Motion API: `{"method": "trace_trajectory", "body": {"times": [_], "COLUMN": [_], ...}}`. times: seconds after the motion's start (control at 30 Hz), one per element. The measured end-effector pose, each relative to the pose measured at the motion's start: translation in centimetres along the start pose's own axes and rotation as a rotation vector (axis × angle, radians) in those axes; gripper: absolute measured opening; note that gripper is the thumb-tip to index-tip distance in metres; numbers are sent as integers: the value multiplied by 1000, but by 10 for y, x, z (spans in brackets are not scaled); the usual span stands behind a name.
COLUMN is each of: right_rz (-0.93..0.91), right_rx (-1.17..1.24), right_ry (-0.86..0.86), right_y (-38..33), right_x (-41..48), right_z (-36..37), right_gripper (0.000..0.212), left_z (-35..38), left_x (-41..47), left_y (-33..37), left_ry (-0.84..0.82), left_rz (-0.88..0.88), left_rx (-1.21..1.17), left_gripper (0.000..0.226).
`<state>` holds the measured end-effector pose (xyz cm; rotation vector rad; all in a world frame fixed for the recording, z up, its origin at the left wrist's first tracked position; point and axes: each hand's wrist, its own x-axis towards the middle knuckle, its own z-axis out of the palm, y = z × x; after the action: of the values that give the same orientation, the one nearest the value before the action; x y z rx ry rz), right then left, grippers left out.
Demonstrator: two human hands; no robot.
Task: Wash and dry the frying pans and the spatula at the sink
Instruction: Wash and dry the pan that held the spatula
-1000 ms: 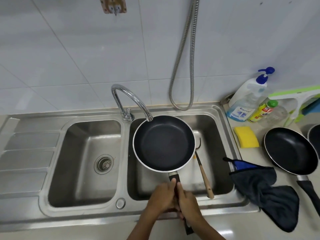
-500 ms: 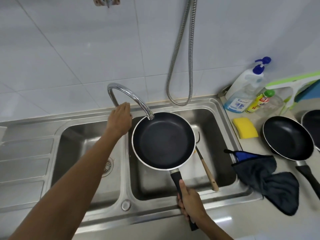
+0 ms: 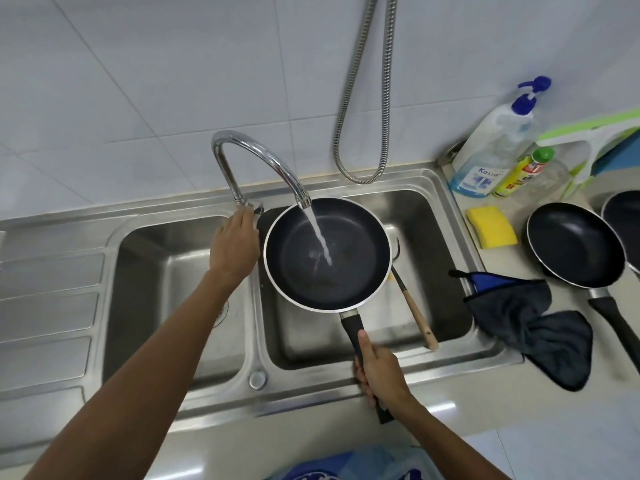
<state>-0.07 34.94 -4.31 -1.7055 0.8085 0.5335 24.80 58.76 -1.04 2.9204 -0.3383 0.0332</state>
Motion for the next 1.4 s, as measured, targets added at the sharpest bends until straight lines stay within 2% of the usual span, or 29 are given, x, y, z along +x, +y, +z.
{"method": "trace_trajectory", "body": {"times": [0.13,0.33,0.47,0.57,0.67,0.73,0.83,0.93,1.07,1.2,1.3,1.4], "right_rz": [-14,-33,-20,-13,-19,-24,-30,-44,-70,-81,-87,-91], "right_rx": [-37,-48,-27,-26,-36,-31,-43,-50,-62,-32,-18,-43], "right_ry": [14,12,8,7,11,13,20,21,22,6,5,25], "right_y": [2,2,4,5,6,7,8,8,9,10,14,18], "right_x": [1,1,3,5,6,7,7,7,7,7,5,4], "right_z": [1,1,1,2,3,3,3,4,4,-1,-2,0], "right_gripper": [67,66,65,63,61,61,62,63,64,63,64,68], "left_z": [7,-4,-27,-43,-52,-57,-62,-61,-54,-43,-21,3], "left_x": [-3,7,24,33,39,44,49,59,71,35,-29,-110], "left_y": [-1,-10,-24,-29,-30,-31,-32,-28,-15,10,41,88], "left_ry": [-17,54,16,-14,-29,-2,132,200,184,186,52,-173], "left_rz": [-55,23,86,148,213,223,205,114,-86,-428,-544,-463], "left_rx": [-24,-6,-13,80,149,161,124,127,147,-100,-294,-413], "left_gripper": [47,26,40,54,59,56,43,40,49,60,75,67]}}
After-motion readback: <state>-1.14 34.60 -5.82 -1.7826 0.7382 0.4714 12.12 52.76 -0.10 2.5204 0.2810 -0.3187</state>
